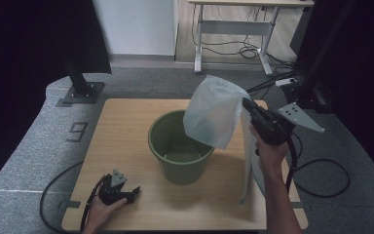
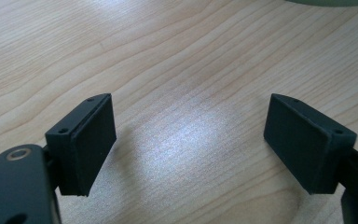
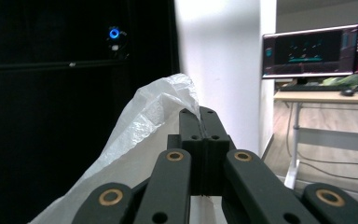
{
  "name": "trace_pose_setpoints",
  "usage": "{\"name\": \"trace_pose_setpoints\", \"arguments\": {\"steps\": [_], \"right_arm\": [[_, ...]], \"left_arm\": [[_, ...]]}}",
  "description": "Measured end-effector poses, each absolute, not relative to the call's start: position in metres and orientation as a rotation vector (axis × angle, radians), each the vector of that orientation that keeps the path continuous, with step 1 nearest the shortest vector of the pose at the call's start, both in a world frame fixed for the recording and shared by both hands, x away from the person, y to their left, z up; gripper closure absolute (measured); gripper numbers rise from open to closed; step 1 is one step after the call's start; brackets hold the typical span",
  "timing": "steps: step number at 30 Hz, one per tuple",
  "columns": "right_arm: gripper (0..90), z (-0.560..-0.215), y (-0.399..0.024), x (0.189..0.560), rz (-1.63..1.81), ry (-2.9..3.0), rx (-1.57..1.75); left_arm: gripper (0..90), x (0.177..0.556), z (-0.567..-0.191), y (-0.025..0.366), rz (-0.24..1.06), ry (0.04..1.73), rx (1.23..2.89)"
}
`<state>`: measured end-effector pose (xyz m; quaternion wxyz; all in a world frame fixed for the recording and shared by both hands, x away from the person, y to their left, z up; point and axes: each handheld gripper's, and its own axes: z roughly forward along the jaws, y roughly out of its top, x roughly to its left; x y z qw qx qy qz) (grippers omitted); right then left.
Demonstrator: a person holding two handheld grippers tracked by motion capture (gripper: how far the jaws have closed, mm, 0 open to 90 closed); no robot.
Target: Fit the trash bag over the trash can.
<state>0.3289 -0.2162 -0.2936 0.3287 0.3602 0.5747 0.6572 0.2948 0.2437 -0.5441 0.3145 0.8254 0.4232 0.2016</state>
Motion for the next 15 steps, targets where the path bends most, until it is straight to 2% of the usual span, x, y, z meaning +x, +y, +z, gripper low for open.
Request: {"name": "trace_pose_setpoints", "arguments": {"steps": [6,15], "right_arm": [[88.9,-0.305,-0.197,0.332,1.681,1.563,0.927],[88.9,-0.34,-0.183,0.331,1.669,1.682,0.938]], "left_arm": [[16.3,0.295,-0.544,0.244,0.535,1.115,2.177],[16.4,0.294,-0.544,0.243,0.536,1.118,2.178]]}}
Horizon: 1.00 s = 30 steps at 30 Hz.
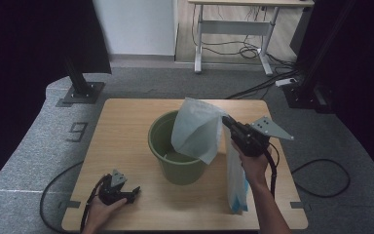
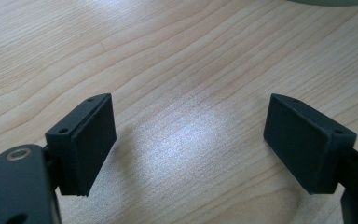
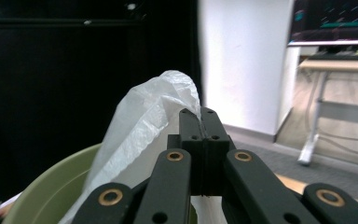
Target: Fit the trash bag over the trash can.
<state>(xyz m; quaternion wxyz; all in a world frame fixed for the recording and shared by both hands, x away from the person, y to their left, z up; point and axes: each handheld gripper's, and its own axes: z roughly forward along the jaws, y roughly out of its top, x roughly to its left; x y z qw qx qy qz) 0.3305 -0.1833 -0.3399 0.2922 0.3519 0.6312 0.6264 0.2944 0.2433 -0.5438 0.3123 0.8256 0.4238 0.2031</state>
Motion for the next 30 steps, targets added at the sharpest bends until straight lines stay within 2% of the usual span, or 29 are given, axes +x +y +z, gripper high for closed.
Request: {"name": "trace_pose_setpoints", "arguments": {"steps": [13,27,28,30], "right_arm": [[88.8,-0.372,-0.159,0.33,1.63,1.822,0.914],[88.5,-0.398,-0.153,0.307,1.66,1.978,0.867],[87.2,-0.4,-0.153,0.307,1.661,1.985,0.868],[78.3,-0.402,-0.155,0.305,1.67,1.987,0.879]], "left_arm": [[16.6,0.294,-0.544,0.243,0.528,1.113,2.179],[16.5,0.295,-0.544,0.244,0.523,1.115,2.173],[16.6,0.295,-0.544,0.244,0.523,1.115,2.173],[16.6,0.295,-0.544,0.244,0.524,1.115,2.174]]}}
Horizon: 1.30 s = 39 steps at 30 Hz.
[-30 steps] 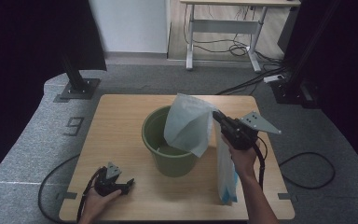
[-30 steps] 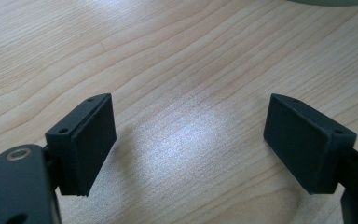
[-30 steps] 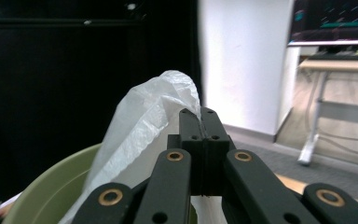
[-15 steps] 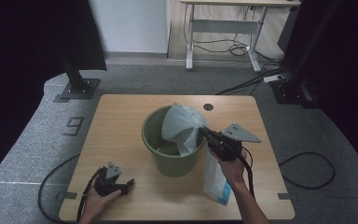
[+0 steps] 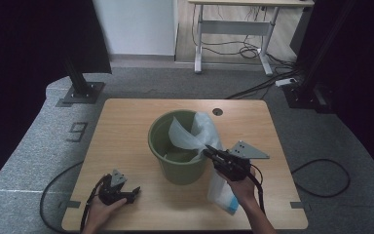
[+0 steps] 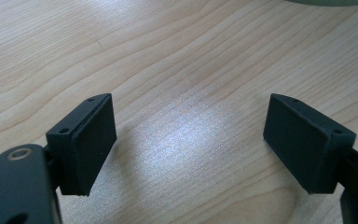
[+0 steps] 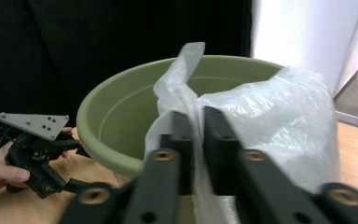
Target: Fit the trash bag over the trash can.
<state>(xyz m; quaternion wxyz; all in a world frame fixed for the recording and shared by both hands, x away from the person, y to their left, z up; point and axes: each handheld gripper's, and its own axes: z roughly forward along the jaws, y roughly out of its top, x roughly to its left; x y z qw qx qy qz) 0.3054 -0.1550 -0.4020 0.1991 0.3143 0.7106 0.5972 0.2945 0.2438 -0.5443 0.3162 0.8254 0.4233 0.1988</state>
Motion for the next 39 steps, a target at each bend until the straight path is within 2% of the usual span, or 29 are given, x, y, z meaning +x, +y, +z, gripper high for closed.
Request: {"name": "trace_pose_setpoints", "arguments": {"steps": [5,9,14,23,27,30,33,34,35,39], "right_arm": [[52.8,-0.401,-0.164,0.291,1.676,1.892,0.94],[41.6,-0.403,-0.173,0.276,1.656,1.819,0.968],[36.3,-0.408,-0.182,0.26,1.599,1.788,0.974],[35.9,-0.438,-0.203,0.256,1.516,1.846,1.078],[38.0,-0.447,-0.205,0.259,1.5,1.871,1.106],[43.1,-0.46,-0.207,0.267,1.515,1.907,1.169],[56.3,-0.468,-0.208,0.273,1.527,1.935,1.197],[56.3,-0.468,-0.208,0.273,1.527,1.935,1.197],[69.7,-0.469,-0.208,0.275,1.541,1.948,1.177],[88.3,-0.46,-0.21,0.277,1.531,1.918,1.133]], "left_arm": [[16.5,0.295,-0.544,0.244,0.517,1.114,2.173],[16.5,0.295,-0.544,0.244,0.519,1.115,2.173],[16.5,0.295,-0.544,0.244,0.519,1.116,2.172],[16.9,0.294,-0.544,0.241,0.502,1.125,2.175],[16.9,0.294,-0.542,0.239,0.496,1.122,2.174],[17.9,0.292,-0.535,0.238,0.489,1.122,2.15],[18.1,0.289,-0.526,0.235,0.473,1.099,2.132],[18.2,0.289,-0.526,0.235,0.473,1.099,2.132],[18.4,0.287,-0.518,0.234,0.472,1.084,2.113],[19.1,0.28,-0.503,0.231,0.464,1.05,2.083]]}}
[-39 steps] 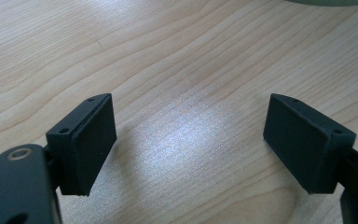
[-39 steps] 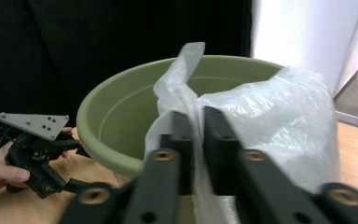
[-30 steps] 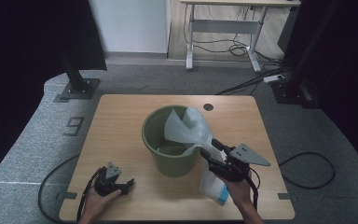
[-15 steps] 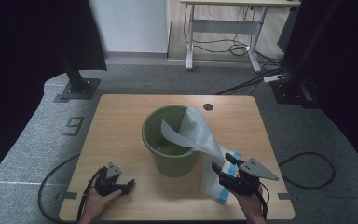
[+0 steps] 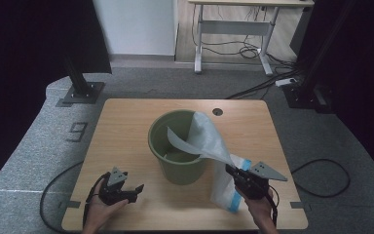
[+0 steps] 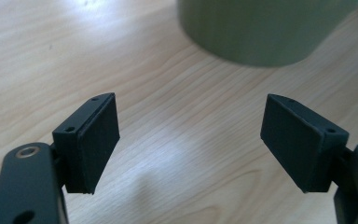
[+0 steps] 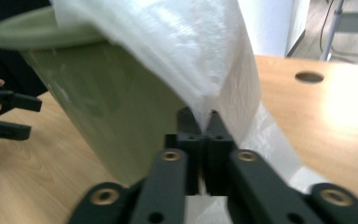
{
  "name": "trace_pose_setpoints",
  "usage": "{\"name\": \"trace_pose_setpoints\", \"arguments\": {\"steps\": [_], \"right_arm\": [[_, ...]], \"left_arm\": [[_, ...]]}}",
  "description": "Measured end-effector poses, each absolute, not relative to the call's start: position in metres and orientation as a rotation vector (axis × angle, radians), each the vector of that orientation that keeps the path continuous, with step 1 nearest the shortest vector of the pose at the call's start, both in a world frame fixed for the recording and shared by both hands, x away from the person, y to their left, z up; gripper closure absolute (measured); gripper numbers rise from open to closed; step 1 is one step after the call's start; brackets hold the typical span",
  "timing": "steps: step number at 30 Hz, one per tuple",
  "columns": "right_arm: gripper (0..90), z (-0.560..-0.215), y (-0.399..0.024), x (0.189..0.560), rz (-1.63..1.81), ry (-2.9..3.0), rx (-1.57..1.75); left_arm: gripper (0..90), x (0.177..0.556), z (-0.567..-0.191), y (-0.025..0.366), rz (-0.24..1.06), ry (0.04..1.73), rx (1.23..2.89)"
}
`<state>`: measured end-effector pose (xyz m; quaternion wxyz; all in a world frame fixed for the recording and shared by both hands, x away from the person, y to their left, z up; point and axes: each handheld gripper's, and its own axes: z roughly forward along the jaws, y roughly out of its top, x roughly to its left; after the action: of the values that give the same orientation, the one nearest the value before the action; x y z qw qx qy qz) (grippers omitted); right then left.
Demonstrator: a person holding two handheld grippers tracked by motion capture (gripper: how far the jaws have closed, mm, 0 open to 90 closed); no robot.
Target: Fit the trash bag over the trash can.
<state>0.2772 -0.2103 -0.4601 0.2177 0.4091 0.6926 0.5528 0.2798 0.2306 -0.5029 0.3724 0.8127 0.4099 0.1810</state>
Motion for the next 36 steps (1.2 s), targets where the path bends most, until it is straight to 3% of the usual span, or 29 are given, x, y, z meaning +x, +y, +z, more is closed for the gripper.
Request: {"name": "trace_pose_setpoints", "arguments": {"steps": [17,22,36], "right_arm": [[88.8,-0.397,-0.214,0.292,1.554,1.863,0.941],[88.8,-0.376,-0.203,0.298,1.558,1.865,0.87],[88.7,-0.366,-0.18,0.306,1.589,1.888,0.815]], "left_arm": [[25.7,0.262,-0.41,0.201,0.522,0.925,1.96],[26.0,0.264,-0.378,0.174,0.532,0.83,1.965],[24.9,0.282,-0.368,0.136,0.465,0.751,1.953]]}}
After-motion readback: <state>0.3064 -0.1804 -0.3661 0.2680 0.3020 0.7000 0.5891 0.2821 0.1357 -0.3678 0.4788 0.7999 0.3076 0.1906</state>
